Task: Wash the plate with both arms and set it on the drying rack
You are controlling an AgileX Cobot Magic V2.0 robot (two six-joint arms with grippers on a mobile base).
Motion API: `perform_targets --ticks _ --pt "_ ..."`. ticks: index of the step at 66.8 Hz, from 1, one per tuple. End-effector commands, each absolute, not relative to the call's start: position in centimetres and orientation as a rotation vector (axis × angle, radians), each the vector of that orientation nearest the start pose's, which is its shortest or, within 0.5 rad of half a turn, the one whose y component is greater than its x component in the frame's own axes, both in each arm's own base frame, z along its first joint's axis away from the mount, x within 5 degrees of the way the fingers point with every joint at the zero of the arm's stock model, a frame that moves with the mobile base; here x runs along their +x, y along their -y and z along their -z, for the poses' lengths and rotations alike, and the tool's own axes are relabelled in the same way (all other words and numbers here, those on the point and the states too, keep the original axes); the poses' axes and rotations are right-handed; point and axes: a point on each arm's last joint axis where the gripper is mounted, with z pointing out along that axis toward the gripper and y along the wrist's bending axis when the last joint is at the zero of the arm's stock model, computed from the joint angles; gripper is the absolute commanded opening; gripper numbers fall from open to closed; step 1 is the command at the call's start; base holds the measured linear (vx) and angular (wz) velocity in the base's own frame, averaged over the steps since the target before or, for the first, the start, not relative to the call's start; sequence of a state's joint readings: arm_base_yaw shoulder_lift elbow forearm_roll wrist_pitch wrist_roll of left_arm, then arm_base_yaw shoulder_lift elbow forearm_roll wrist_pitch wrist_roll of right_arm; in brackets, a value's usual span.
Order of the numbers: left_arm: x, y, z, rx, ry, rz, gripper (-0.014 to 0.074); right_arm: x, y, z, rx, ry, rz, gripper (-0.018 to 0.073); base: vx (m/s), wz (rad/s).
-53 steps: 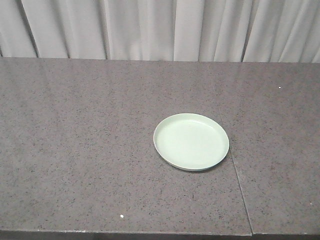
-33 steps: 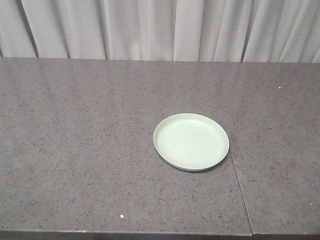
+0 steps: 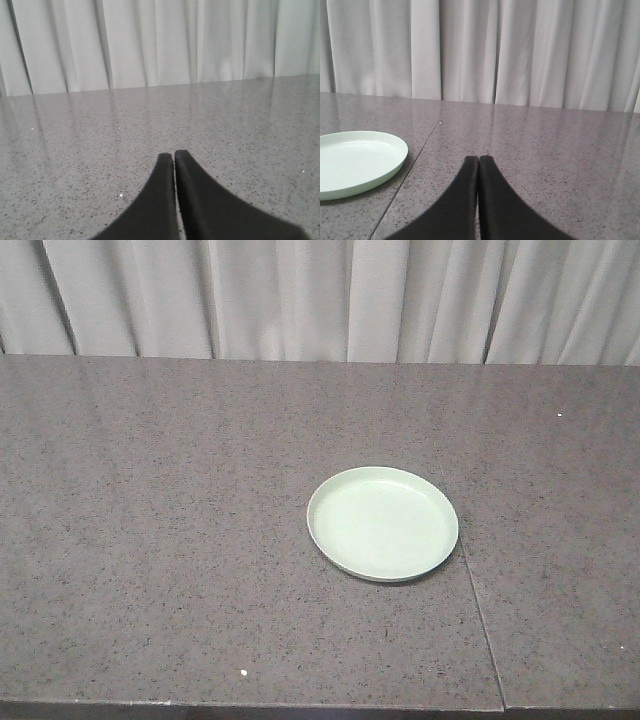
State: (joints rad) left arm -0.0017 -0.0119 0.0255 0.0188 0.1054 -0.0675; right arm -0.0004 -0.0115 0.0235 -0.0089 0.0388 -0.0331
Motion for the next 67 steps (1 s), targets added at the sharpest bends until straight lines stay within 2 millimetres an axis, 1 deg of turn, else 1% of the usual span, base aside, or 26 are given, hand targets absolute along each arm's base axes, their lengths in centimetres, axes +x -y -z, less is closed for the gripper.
perform_targets --ticks 1,9,10,19,27,32,42,54,61,67 --pt "5.4 0.0 -21.1 -0.034 -1.489 0.047 -0.0006 5.1 0.0 -23.7 -0.028 -1.388 0.037 -0.0004 0.0 0.0" --pt "5.4 0.0 -21.1 -0.034 -1.489 0.047 -0.0006 4.9 0.0 -27.1 -0.03 -1.408 0.041 -0.0004 0.0 0.0" --pt "5.4 0.0 -21.1 -0.034 -1.489 0.047 -0.0006 4.9 0.0 -27.8 -0.03 -1.403 0.041 -0.0004 0.0 0.0" --pt "5.4 0.0 -21.1 -0.034 -1.489 0.047 -0.0006 5.3 0.0 -31.8 -0.03 -1.483 0.041 -0.0003 0.0 0.0" --pt "5.4 0.0 -21.1 -0.034 -1.489 0.047 -0.0006 6.5 0.1 -34.4 -0.03 -1.617 0.04 -0.0003 0.0 0.0" --pt "5.4 0.0 -21.1 -0.034 -1.489 0.047 -0.0006 7.6 0.1 -35.5 -0.033 -1.723 0.041 -0.0003 0.0 0.0" --pt "5.4 0.0 -21.1 -0.034 -1.489 0.047 -0.0006 10.1 0.1 -36.5 -0.042 -1.914 0.045 -0.0001 0.0 0.0" --pt "5.4 0.0 -21.1 -0.034 -1.489 0.047 -0.0006 13.8 0.1 -36.0 -0.046 -2.114 0.042 0.0017 0.0 0.0" --pt "5.4 0.0 -21.1 -0.034 -1.489 0.047 -0.0006 15.8 0.1 -35.4 -0.047 -2.187 0.04 0.0072 0.0 0.0" --pt "5.4 0.0 -21.1 -0.034 -1.489 0.047 -0.0006 17.3 0.1 -34.7 -0.047 -2.239 0.037 0.0159 0.0 0.0"
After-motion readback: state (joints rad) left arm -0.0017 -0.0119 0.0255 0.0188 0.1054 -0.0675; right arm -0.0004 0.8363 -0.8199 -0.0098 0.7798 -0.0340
